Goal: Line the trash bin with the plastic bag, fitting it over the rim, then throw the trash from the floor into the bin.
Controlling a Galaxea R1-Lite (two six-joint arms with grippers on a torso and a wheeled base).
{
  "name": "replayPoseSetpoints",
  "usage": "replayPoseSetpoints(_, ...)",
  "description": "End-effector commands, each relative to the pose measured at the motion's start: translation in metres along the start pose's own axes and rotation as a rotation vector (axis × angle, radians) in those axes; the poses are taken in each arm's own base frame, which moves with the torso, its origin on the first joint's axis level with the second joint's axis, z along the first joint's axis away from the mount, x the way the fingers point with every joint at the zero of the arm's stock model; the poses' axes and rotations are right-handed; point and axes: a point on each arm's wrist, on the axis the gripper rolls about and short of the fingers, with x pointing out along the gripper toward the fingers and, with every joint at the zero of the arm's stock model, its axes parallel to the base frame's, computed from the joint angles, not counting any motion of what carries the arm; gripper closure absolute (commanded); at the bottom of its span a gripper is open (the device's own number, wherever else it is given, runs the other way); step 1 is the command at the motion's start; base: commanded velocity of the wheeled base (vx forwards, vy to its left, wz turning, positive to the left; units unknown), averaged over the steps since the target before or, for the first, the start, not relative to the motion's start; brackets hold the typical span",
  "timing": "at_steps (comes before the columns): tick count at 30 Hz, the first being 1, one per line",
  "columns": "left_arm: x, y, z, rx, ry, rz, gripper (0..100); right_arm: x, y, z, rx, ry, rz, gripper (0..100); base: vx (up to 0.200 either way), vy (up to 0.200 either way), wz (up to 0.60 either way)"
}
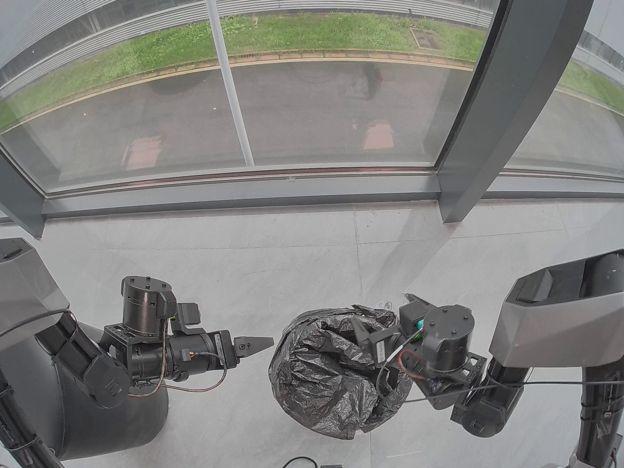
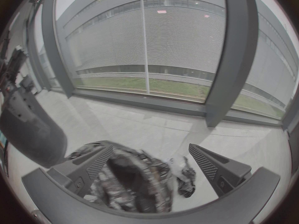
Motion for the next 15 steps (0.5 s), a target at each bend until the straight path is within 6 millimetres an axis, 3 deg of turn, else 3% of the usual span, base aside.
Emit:
replayPoseSetpoints(1, 0.001, 0.003, -0.004, 0.002, -0.006, -0.002, 0, -0.019, 0.033, 0.004, -0.045, 0.029, 0.12, 0, 0.0, 0.0, 0.0)
replayPoseSetpoints(15, 0.006, 0.005, -0.006, -0.001, 0.004, 0.0, 0, -0.01, 0.07, -0.014, -0.146, 0.179, 0.24, 0, 0.0, 0.0, 0.0)
